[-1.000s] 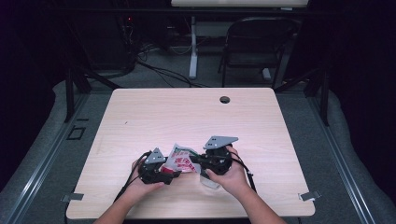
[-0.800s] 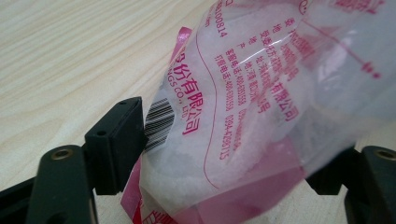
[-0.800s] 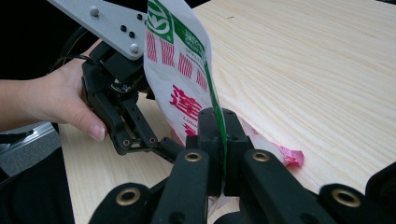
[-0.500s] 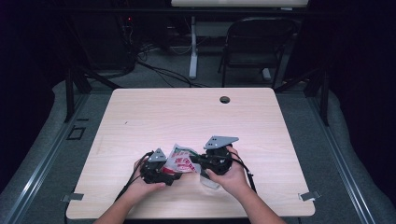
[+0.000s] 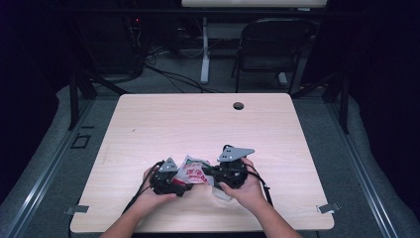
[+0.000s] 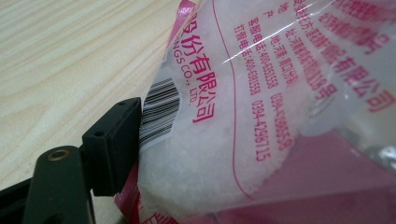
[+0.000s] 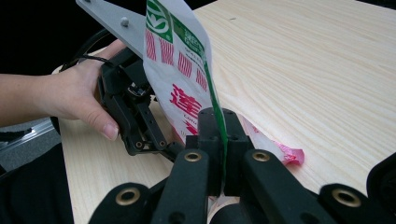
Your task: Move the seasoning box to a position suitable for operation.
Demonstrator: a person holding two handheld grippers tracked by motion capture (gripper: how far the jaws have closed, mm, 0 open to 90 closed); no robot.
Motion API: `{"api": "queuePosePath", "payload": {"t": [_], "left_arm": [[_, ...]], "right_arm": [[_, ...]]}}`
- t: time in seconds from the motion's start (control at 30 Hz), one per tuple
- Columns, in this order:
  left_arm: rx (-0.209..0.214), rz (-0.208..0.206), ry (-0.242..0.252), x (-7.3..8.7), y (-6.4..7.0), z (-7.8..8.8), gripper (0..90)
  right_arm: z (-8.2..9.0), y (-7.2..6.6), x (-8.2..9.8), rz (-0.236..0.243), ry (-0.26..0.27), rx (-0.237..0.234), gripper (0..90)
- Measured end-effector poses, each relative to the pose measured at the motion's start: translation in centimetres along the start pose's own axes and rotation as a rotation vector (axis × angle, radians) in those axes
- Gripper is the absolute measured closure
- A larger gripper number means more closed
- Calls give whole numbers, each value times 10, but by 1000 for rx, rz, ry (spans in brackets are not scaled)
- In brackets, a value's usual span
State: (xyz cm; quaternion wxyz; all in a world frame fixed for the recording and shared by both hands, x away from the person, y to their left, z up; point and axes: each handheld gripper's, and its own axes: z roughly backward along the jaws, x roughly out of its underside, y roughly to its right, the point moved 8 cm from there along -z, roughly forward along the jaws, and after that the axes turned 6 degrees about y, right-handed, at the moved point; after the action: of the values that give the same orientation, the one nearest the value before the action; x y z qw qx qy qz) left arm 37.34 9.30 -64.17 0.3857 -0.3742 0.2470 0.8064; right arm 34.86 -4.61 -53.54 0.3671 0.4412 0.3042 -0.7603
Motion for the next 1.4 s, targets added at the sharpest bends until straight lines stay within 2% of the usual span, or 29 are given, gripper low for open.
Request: {"api": "queuePosePath", "payload": {"t": [0.23,0.3,0.4,0.47,0.57,0.73,0.87,0.93,1.03,1.1,1.3,1.4], "left_arm": [[-7,-31,-4,-1,1,-3,229],[-13,-37,-7,-1,1,-4,240],[-18,-25,1,-2,0,-4,253],[-13,-18,3,-2,-1,-3,266],[-9,5,15,-3,-2,-3,280],[1,28,24,-3,-3,-2,295],[4,24,21,-3,-3,-2,293],[15,14,18,-3,-2,-3,293],[3,-9,15,-4,-1,-4,293],[10,-8,13,-4,0,-5,295],[1,-10,16,-4,0,-5,328],[-11,-20,17,-4,0,-4,382]], "right_arm": [[2,-1,3,23,9,-2,898],[1,0,2,7,22,4,900],[0,1,-1,0,32,15,900],[-3,2,-7,15,41,40,900],[-6,3,-12,17,49,48,900],[-8,0,-17,29,65,46,900],[-6,-5,-16,60,81,28,900],[-5,-6,-15,56,86,24,900],[-3,-4,-12,37,97,19,900],[-2,-3,-11,19,106,13,900],[-1,-1,-13,20,111,21,900],[-1,0,-14,18,107,20,900]]}}
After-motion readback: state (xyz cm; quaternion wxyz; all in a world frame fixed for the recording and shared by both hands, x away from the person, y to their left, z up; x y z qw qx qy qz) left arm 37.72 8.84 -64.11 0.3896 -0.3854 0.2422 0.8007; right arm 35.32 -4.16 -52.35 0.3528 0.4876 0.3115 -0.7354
